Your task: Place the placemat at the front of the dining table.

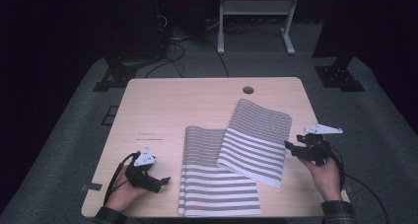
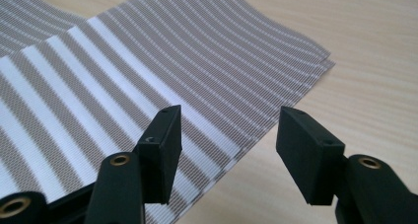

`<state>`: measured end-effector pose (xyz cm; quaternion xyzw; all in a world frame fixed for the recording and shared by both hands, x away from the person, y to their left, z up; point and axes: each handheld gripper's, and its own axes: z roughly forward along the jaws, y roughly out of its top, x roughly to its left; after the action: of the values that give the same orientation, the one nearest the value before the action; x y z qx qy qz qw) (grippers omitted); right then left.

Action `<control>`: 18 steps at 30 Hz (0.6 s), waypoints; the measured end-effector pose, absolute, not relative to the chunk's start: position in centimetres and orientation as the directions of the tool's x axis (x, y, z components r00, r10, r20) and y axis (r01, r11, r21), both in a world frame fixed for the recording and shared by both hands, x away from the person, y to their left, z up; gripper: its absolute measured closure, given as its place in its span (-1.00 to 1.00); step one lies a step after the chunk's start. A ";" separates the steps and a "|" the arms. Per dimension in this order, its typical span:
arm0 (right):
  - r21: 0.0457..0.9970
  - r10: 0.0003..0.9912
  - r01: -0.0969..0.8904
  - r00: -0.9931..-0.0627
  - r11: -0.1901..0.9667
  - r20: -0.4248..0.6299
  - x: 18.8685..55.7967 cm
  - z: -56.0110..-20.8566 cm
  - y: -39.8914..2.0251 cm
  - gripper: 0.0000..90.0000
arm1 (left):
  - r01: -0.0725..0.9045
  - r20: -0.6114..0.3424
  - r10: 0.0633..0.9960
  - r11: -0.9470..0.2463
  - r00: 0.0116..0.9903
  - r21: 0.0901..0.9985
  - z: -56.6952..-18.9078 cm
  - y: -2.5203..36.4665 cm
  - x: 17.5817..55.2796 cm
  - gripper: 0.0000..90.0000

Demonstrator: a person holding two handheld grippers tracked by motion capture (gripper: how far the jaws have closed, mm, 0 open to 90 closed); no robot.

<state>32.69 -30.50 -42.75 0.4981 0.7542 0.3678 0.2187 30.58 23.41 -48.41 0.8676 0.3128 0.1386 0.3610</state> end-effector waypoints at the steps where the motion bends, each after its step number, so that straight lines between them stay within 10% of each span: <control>1: 0.773 0.911 0.590 -0.411 0.233 0.039 32.3 -42.9 -30.4 -0.07 | 0.443 0.014 0.643 -0.543 0.766 0.713 -48.4 23.4 30.6 -1.00; 18: 0.756 0.888 0.601 -0.457 0.260 0.058 26.1 -44.4 -29.0 -0.10 | 0.444 0.015 0.645 -0.543 0.764 0.712 -48.4 23.5 30.5 -1.00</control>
<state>26.08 -29.01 -44.44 0.4835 0.7696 0.3690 0.1942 30.51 23.48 -48.41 0.8673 0.3139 0.1389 0.3604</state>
